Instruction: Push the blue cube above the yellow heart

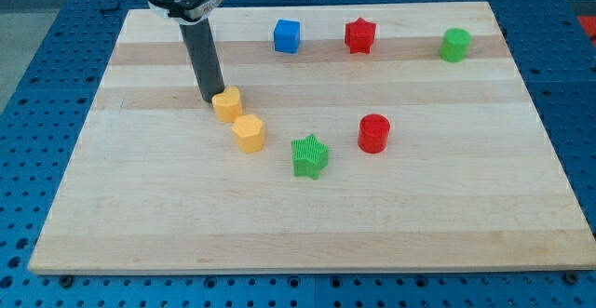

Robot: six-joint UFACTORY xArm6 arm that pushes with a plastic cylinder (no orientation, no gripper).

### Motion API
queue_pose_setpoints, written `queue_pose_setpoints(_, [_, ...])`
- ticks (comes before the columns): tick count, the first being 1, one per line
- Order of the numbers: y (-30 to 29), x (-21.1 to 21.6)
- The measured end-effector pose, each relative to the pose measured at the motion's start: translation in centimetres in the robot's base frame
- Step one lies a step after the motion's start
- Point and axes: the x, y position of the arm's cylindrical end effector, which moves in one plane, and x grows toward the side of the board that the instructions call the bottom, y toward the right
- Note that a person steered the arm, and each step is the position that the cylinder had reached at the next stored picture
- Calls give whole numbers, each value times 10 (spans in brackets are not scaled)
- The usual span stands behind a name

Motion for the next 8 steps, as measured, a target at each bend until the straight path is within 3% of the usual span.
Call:
queue_pose_setpoints(3, [-20, 2])
queue_pose_setpoints(4, [-41, -17])
queue_pose_setpoints(6, [16, -110])
queue_pose_setpoints(8, [84, -158])
